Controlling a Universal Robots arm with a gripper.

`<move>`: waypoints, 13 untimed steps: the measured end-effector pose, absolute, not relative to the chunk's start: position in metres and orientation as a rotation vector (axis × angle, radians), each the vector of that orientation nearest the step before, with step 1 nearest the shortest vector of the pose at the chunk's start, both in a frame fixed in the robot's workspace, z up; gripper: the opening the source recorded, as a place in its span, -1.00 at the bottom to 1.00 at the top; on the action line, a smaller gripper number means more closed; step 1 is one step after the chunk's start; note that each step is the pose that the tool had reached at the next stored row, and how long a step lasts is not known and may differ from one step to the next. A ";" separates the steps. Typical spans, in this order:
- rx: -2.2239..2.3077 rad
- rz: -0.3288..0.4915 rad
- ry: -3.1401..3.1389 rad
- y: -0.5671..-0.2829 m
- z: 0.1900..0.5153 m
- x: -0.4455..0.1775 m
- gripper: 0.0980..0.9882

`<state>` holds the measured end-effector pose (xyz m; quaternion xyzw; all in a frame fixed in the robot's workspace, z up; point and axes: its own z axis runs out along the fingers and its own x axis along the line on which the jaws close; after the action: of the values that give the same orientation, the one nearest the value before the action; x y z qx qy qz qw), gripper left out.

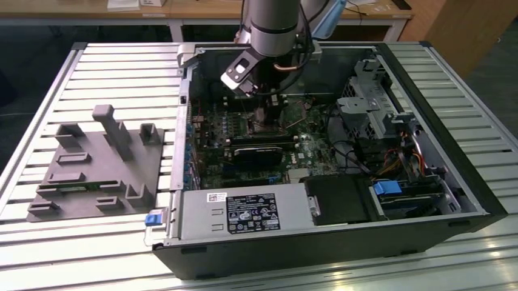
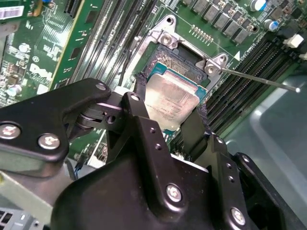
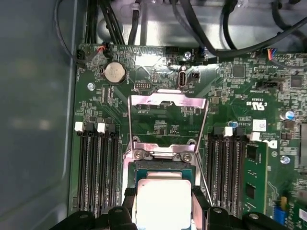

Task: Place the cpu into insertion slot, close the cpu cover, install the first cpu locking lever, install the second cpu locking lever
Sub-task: 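Place the cpu into insertion slot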

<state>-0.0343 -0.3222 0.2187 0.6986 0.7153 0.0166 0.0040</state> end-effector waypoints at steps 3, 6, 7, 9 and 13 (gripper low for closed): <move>2.189 0.052 2.242 -0.322 0.214 -0.034 -0.01; 2.189 0.052 2.241 -0.322 0.211 -0.035 -0.01; 2.190 0.052 2.241 -0.322 0.210 -0.035 -0.01; 2.190 0.052 2.241 -0.322 0.209 -0.035 -0.01; 2.189 0.052 2.241 -0.322 0.205 -0.035 -0.01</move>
<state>-0.0351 -0.3219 0.2054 0.6987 0.7152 0.0166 0.0040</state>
